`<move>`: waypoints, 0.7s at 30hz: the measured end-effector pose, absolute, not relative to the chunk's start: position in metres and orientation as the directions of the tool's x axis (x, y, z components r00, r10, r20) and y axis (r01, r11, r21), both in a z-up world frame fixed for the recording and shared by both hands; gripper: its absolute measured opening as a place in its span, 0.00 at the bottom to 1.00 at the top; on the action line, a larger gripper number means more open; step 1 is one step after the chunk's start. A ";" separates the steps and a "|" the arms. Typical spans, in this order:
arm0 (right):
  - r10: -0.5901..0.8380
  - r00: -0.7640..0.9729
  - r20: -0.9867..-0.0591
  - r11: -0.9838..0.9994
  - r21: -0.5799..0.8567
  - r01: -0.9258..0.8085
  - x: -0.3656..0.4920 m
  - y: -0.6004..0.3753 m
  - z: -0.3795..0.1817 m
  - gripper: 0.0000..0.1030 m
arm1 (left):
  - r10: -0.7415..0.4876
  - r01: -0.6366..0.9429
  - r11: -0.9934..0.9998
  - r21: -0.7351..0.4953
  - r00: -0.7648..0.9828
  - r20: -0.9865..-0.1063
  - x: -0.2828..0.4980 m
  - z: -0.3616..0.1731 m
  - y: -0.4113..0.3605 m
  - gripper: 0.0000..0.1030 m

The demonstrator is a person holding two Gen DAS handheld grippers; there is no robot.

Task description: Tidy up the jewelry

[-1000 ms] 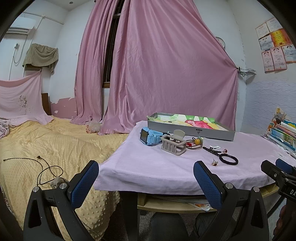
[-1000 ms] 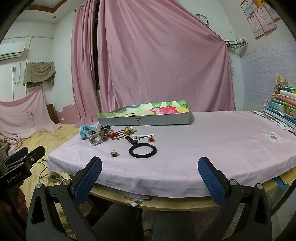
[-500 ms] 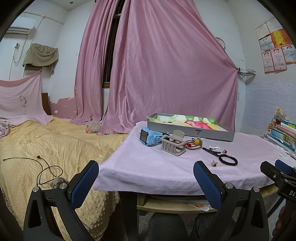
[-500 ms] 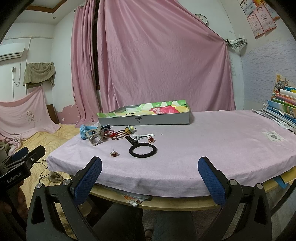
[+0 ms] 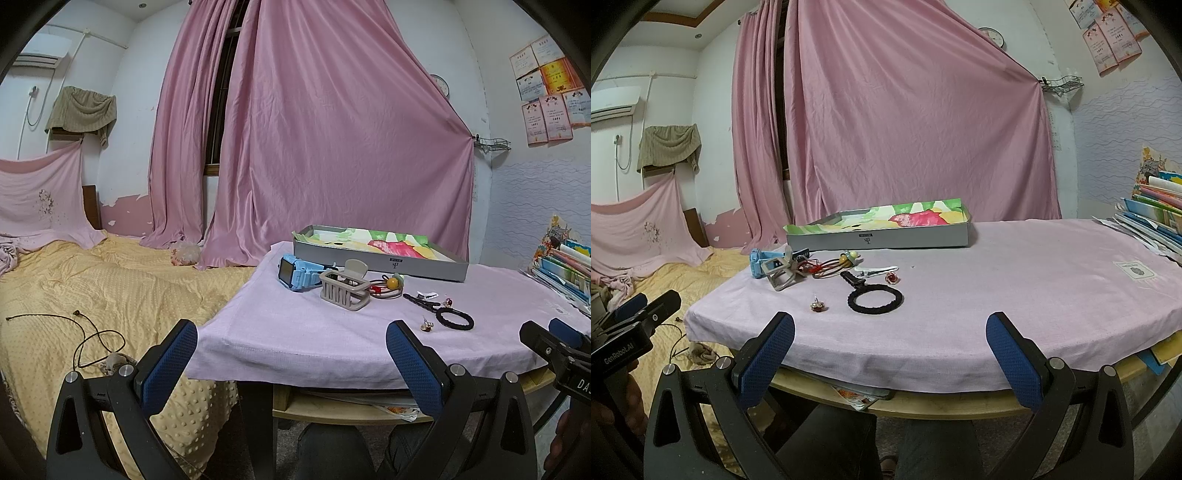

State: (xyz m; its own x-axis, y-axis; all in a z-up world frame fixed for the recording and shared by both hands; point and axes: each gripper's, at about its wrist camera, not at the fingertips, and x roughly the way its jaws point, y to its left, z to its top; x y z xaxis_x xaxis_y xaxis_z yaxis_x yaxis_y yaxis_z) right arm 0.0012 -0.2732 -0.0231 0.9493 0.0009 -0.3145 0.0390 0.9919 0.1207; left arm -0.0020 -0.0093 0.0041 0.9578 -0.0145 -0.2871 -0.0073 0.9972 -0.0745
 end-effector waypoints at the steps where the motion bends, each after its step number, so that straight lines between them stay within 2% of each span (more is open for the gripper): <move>1: 0.001 0.949 -0.314 0.992 0.121 0.039 0.001 -0.273 -0.023 0.99 | -0.014 -0.008 0.997 -0.075 0.958 -0.287 -0.002 0.004 -0.009 1.00; 21: 0.003 0.949 -0.317 0.991 0.127 0.039 0.002 -0.273 -0.023 0.99 | -0.014 -0.007 0.997 -0.074 0.958 -0.286 -0.002 0.004 -0.010 1.00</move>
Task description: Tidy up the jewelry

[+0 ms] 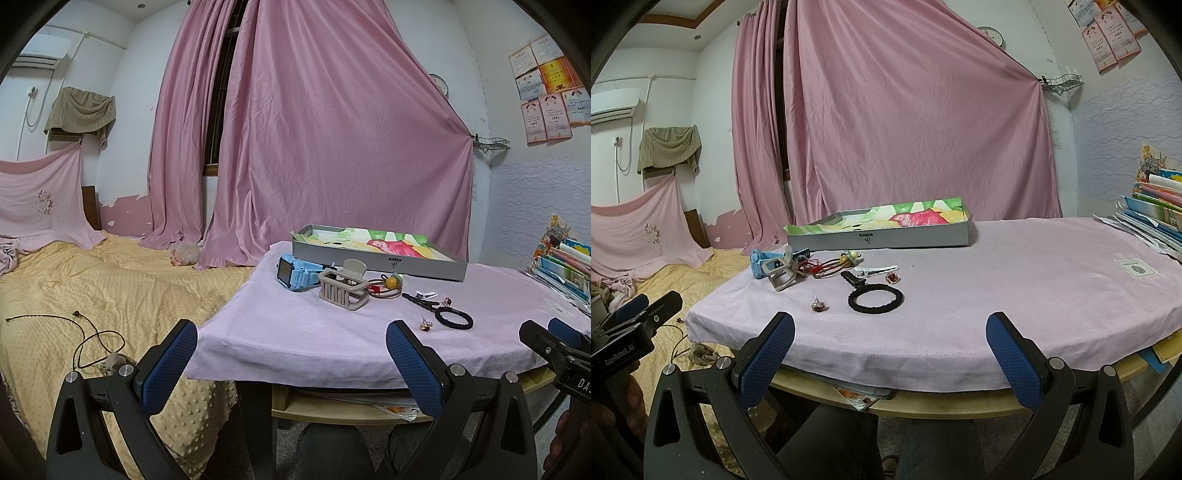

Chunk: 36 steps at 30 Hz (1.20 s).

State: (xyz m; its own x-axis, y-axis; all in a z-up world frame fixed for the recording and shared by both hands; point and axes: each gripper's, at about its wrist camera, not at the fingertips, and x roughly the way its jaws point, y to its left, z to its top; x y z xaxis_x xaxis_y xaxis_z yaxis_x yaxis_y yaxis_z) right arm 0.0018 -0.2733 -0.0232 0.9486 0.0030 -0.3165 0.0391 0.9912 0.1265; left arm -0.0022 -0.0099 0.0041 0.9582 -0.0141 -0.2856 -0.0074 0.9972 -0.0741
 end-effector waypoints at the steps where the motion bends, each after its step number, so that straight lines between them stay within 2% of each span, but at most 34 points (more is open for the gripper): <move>1: 0.003 0.949 -0.316 0.991 0.126 0.039 0.002 -0.273 -0.023 0.99 | -0.014 -0.008 0.997 -0.074 0.958 -0.286 -0.002 0.004 -0.010 1.00; 24: -0.017 0.953 -0.304 0.992 0.112 0.053 0.015 -0.280 -0.021 0.99 | -0.028 -0.001 0.995 -0.099 0.956 -0.291 0.023 0.006 -0.012 1.00; 36: 0.023 0.940 -0.341 0.998 0.058 -0.003 0.064 -0.292 -0.010 0.99 | -0.181 0.132 0.978 -0.162 0.922 -0.342 0.066 0.000 -0.032 1.00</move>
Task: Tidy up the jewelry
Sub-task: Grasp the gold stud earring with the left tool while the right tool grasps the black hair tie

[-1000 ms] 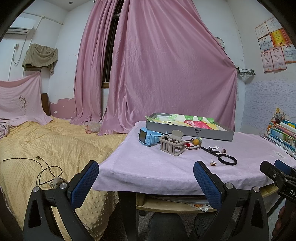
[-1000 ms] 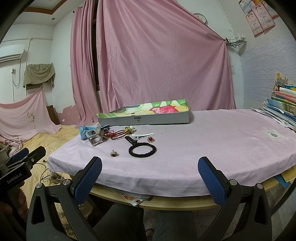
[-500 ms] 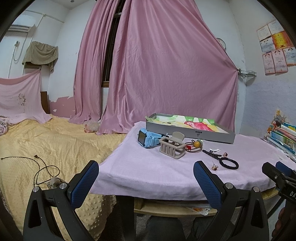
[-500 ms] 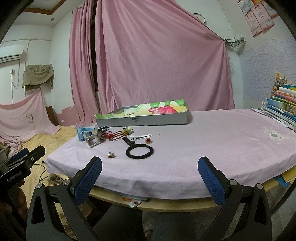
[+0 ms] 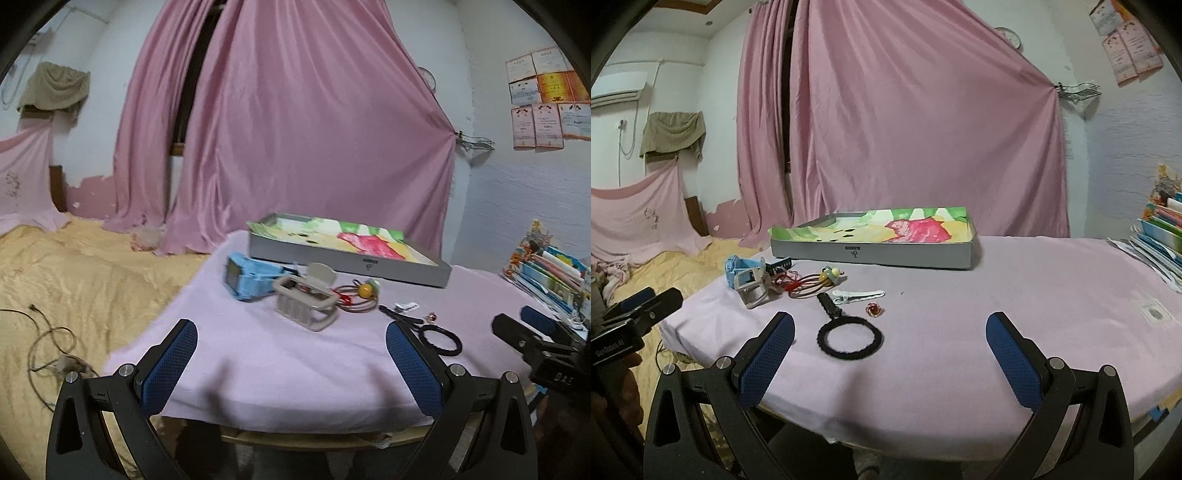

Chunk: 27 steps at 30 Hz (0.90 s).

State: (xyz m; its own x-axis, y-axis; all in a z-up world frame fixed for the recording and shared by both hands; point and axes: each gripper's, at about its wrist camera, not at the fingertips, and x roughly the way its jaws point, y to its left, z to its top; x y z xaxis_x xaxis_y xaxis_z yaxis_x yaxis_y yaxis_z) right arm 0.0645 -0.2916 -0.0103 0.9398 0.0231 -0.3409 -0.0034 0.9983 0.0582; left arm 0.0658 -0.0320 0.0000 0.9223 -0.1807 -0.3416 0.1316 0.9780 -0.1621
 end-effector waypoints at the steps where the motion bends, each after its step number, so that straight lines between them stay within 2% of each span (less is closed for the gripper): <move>1: 0.027 0.936 -0.350 0.999 0.054 -0.009 0.069 -0.293 -0.010 0.99 | -0.193 0.141 0.975 -0.169 0.917 -0.348 0.069 -0.001 -0.035 1.00; 6: 0.063 0.918 -0.392 0.997 0.062 -0.042 0.087 -0.301 -0.014 0.97 | -0.238 0.188 0.968 -0.169 0.901 -0.363 0.078 -0.005 -0.052 0.99; 8: 0.087 0.904 -0.419 0.996 0.067 -0.065 0.096 -0.304 -0.016 0.85 | -0.258 0.212 0.964 -0.161 0.892 -0.372 0.081 -0.006 -0.059 0.92; 10: 0.115 0.885 -0.452 0.993 0.074 -0.091 0.106 -0.305 -0.020 0.64 | -0.275 0.234 0.960 -0.150 0.878 -0.390 0.085 -0.007 -0.066 0.86; 12: 0.150 0.864 -0.482 0.989 0.086 -0.123 0.115 -0.307 -0.023 0.56 | -0.301 0.266 0.954 -0.140 0.859 -0.414 0.089 -0.009 -0.074 0.77; 14: 0.189 0.837 -0.513 0.982 0.093 -0.165 0.123 -0.306 -0.026 0.49 | -0.333 0.310 0.942 -0.126 0.832 -0.444 0.094 -0.010 -0.083 0.62; 16: 0.211 0.817 -0.536 0.977 0.089 -0.194 0.130 -0.304 -0.027 0.41 | -0.357 0.347 0.931 -0.113 0.806 -0.473 0.097 -0.012 -0.092 0.54; 19: 0.258 0.776 -0.575 0.962 0.082 -0.259 0.139 -0.298 -0.028 0.34 | -0.393 0.392 0.913 -0.116 0.764 -0.511 0.101 -0.016 -0.102 0.41; 21: 0.275 0.754 -0.596 0.955 0.077 -0.288 0.143 -0.295 -0.029 0.28 | -0.401 0.408 0.906 -0.112 0.746 -0.532 0.103 -0.018 -0.107 0.38; 27: 0.277 0.709 -0.649 0.941 0.035 -0.336 0.153 -0.284 -0.032 0.26 | -0.397 0.442 0.894 -0.073 0.706 -0.586 0.109 -0.017 -0.118 0.27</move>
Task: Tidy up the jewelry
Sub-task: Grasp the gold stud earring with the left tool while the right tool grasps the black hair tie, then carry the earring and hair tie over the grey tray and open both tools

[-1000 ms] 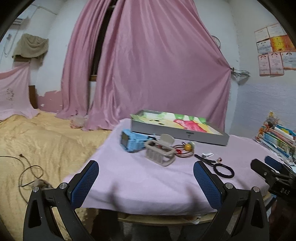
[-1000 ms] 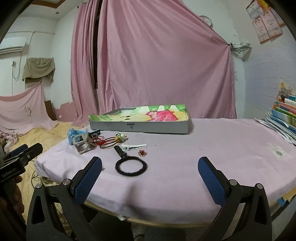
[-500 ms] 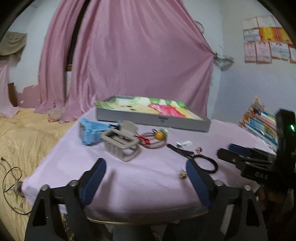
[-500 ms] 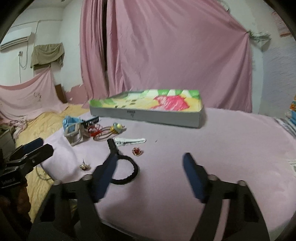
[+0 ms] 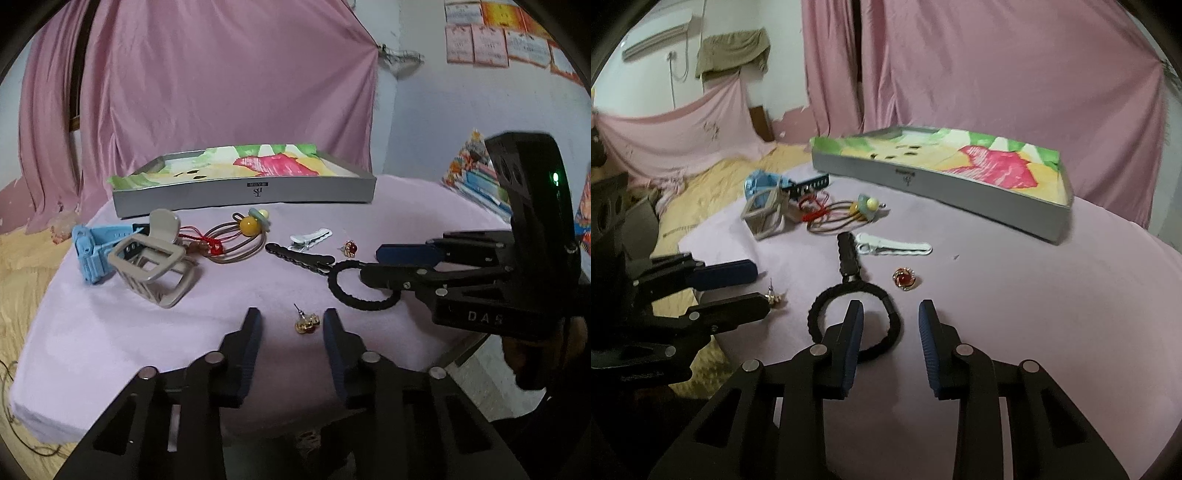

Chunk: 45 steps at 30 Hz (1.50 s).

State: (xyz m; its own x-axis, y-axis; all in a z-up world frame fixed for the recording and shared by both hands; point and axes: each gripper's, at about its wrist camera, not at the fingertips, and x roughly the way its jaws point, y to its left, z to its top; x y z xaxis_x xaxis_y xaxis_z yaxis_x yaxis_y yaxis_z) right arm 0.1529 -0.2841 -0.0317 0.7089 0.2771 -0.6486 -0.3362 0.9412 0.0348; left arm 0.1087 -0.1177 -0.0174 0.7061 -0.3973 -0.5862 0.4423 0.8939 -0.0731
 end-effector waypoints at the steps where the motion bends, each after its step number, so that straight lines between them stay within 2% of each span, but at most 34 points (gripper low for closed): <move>1: 0.276 0.704 -0.655 0.941 0.033 -0.338 0.154 -0.284 -0.031 0.25 | -0.394 0.443 0.894 -0.067 0.704 -0.591 0.110 -0.017 -0.118 0.25; 2: 0.276 0.704 -0.655 0.941 0.033 -0.338 0.154 -0.284 -0.031 0.25 | -0.386 0.442 0.895 -0.059 0.702 -0.599 0.111 -0.016 -0.119 0.20; 4: 0.272 0.695 -0.666 0.939 0.027 -0.343 0.156 -0.284 -0.029 0.17 | -0.377 0.444 0.895 -0.046 0.696 -0.611 0.113 -0.015 -0.120 0.13; 8: 0.290 0.678 -0.675 0.928 0.026 -0.372 0.155 -0.279 -0.028 0.05 | -0.379 0.444 0.894 -0.058 0.683 -0.625 0.118 -0.014 -0.119 0.11; 13: 0.317 0.676 -0.665 0.926 0.065 -0.371 0.154 -0.283 -0.025 0.04 | -0.389 0.408 0.907 -0.104 0.718 -0.577 0.129 0.008 -0.105 0.11; 20: 0.334 0.762 -0.554 0.936 0.097 -0.339 0.161 -0.293 0.019 0.04 | -0.352 0.327 0.934 -0.143 0.776 -0.523 0.177 0.052 -0.075 0.11; 24: 0.355 0.793 -0.495 0.933 0.134 -0.334 0.189 -0.293 0.044 0.04 | -0.304 0.278 0.952 -0.130 0.801 -0.516 0.217 0.066 -0.059 0.11; 27: 0.326 0.819 -0.473 0.944 0.110 -0.312 0.222 -0.286 0.059 0.04 | -0.292 0.256 0.956 -0.143 0.785 -0.547 0.251 0.068 -0.050 0.11; 33: 0.315 0.799 -0.513 0.948 0.142 -0.284 0.292 -0.268 0.056 0.04 | -0.289 0.243 0.957 -0.160 0.730 -0.620 0.310 0.058 -0.045 0.11; 34: 0.308 0.769 -0.560 0.951 0.165 -0.261 0.320 -0.262 0.046 0.04 | -0.290 0.239 0.956 -0.168 0.712 -0.640 0.319 0.054 -0.045 0.11; 35: 0.308 0.769 -0.560 0.951 0.165 -0.261 0.320 -0.262 0.046 0.04 | -0.293 0.238 0.956 -0.174 0.699 -0.652 0.325 0.052 -0.045 0.11; 41: 0.313 0.649 -0.693 0.950 0.222 -0.221 0.371 -0.244 0.004 0.04 | -0.293 0.243 0.954 -0.177 0.621 -0.727 0.350 0.034 -0.048 0.11; 45: 0.298 0.631 -0.716 0.954 0.214 -0.208 0.373 -0.240 -0.004 0.04 | -0.266 0.233 0.960 -0.157 0.570 -0.778 0.361 0.024 -0.051 0.12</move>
